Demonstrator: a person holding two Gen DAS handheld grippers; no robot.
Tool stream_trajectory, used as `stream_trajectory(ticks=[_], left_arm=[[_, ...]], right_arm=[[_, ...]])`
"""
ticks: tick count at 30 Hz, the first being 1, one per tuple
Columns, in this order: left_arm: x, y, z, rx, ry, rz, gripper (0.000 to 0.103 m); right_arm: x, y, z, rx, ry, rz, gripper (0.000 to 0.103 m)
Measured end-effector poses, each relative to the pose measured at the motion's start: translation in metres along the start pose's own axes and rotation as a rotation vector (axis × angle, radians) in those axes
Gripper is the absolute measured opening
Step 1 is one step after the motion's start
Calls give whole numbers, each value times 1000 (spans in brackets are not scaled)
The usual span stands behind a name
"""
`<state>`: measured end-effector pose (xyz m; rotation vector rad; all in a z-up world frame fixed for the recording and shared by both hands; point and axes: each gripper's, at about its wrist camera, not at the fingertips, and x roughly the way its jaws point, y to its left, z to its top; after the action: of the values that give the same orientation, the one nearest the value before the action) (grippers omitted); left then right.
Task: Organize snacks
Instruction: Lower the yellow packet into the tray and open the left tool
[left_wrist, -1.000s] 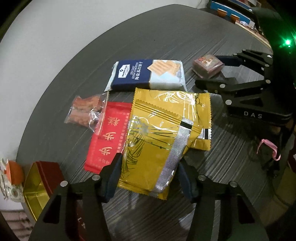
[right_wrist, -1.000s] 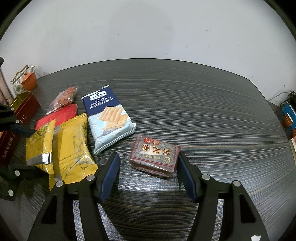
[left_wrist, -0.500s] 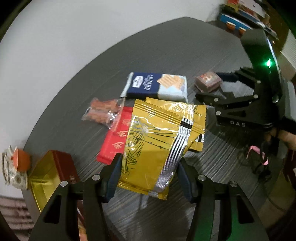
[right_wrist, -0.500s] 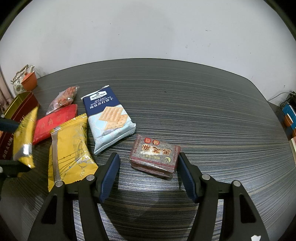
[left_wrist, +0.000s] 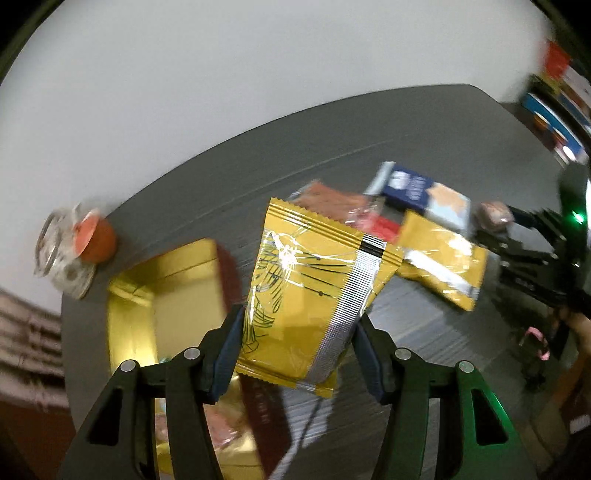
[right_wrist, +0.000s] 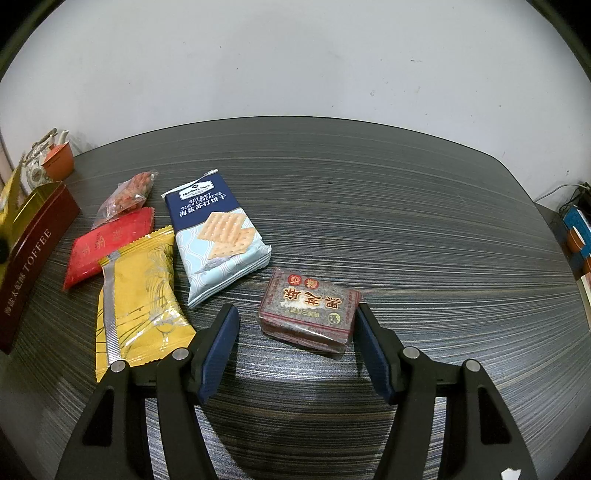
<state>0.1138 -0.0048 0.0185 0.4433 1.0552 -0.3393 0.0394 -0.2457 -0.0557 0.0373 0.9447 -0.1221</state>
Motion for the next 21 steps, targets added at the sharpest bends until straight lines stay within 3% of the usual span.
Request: stream_trajectory(ticks=[11, 21], left_arm=[[17, 88, -23, -293, 50, 100, 57], [35, 128, -35, -423, 76, 126, 57]], right_arm=[[0, 1, 0, 0, 0, 0, 61], [0, 1, 0, -1, 1, 0, 61]])
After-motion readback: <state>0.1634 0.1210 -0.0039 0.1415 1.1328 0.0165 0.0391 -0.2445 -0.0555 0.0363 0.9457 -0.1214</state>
